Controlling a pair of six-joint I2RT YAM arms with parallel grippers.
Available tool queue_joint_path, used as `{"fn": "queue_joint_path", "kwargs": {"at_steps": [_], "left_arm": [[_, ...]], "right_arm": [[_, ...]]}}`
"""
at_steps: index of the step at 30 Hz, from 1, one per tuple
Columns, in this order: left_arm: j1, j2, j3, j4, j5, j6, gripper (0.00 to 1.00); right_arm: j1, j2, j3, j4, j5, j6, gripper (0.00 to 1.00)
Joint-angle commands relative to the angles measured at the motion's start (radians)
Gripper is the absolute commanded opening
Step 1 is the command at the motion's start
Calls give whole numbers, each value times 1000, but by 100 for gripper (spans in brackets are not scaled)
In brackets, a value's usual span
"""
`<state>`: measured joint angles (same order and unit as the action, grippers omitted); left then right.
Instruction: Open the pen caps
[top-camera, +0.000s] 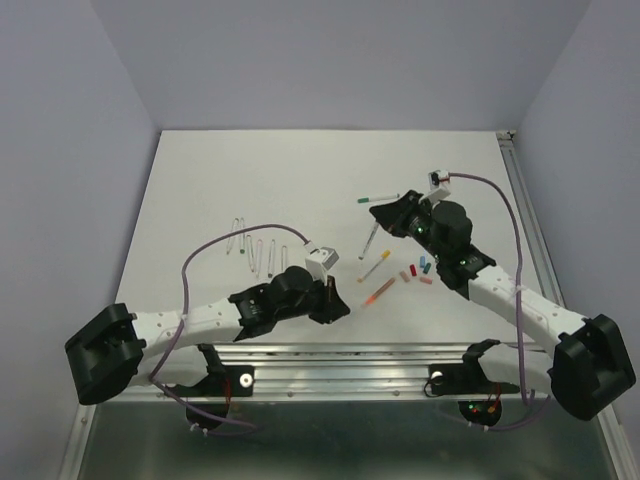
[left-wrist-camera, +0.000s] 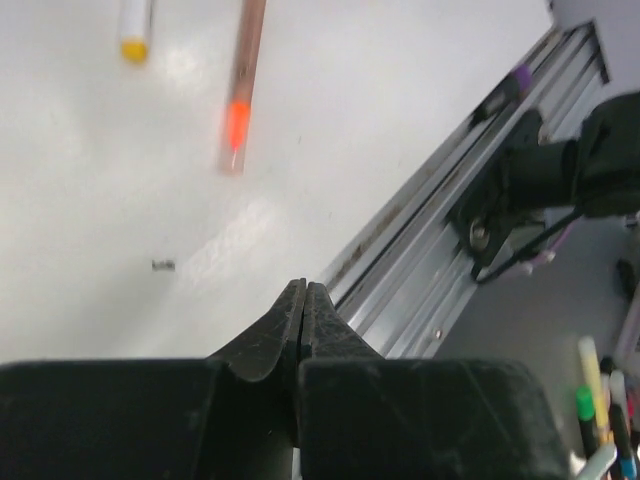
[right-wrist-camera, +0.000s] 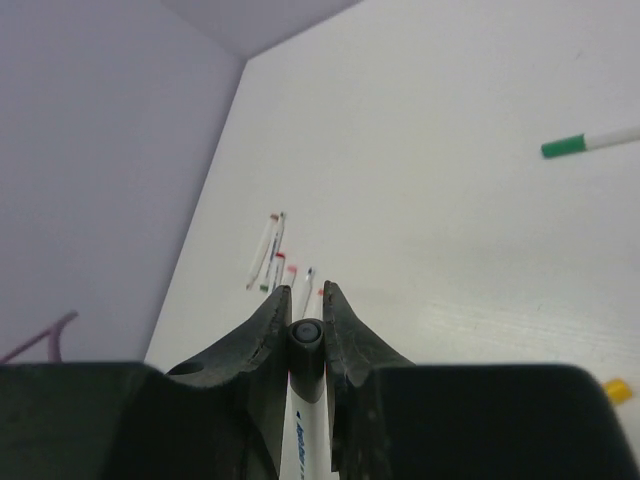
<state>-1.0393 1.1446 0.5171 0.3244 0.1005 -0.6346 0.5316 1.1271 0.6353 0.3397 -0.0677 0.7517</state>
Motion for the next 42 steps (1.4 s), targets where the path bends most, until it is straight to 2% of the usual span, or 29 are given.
{"fn": "queue_joint_path", "kwargs": {"at_steps": [1,4,6,7,11,12,14,15,16,19,25,30,33,35,36,37,38,39,40,42], "left_arm": [[-42,-63,-63,-68,57,-60,0],[-45,-121,-80,-102,45,-77,0],[-47,-157,-66,-195,-34,-80,0],[-44,-166,-39,-224,-91,-73,0],[-44,-175,32,-268,-127,-25,0],[-44,-158,47,-268,-125,-14,27],[-45,-134,96,-266,-140,16,66],[-44,-119,115,-266,-146,26,80],[-45,-82,151,-262,-156,48,99],[-42,-16,233,-251,-179,85,99],[-38,101,359,-206,-228,131,99],[-27,164,409,-177,-223,151,98],[-25,179,426,-177,-211,162,83],[-24,191,429,-177,-209,164,54],[-22,191,429,-177,-208,167,54],[-24,198,431,-179,-205,174,42],[-22,198,434,-183,-205,176,36],[-22,196,435,-186,-209,176,14],[-22,195,436,-191,-216,170,2],[-21,182,429,-189,-219,164,0]], "right_arm": [[-41,31,127,56,121,-48,1],[-62,59,152,59,115,-55,1],[-65,62,162,39,89,-55,1],[-65,56,155,39,74,-54,1],[-65,31,139,2,2,-57,1],[-65,22,135,-7,-33,-55,1],[-65,0,121,-27,-76,-54,1],[-67,-7,101,-27,-128,-48,1],[-65,-13,87,-21,-161,-26,1],[-65,-35,34,13,-254,29,1],[-64,-61,-48,81,-377,116,1],[-64,-82,-82,108,-415,147,1],[-64,-98,-88,111,-414,158,1],[-64,-105,-91,122,-420,167,1],[-64,-107,-92,128,-420,172,1],[-64,-108,-94,136,-425,179,1],[-64,-104,-94,151,-429,182,1],[-64,-104,-91,154,-434,187,1],[-64,-101,-91,156,-434,187,1],[-64,-95,-86,154,-423,179,1]]}}
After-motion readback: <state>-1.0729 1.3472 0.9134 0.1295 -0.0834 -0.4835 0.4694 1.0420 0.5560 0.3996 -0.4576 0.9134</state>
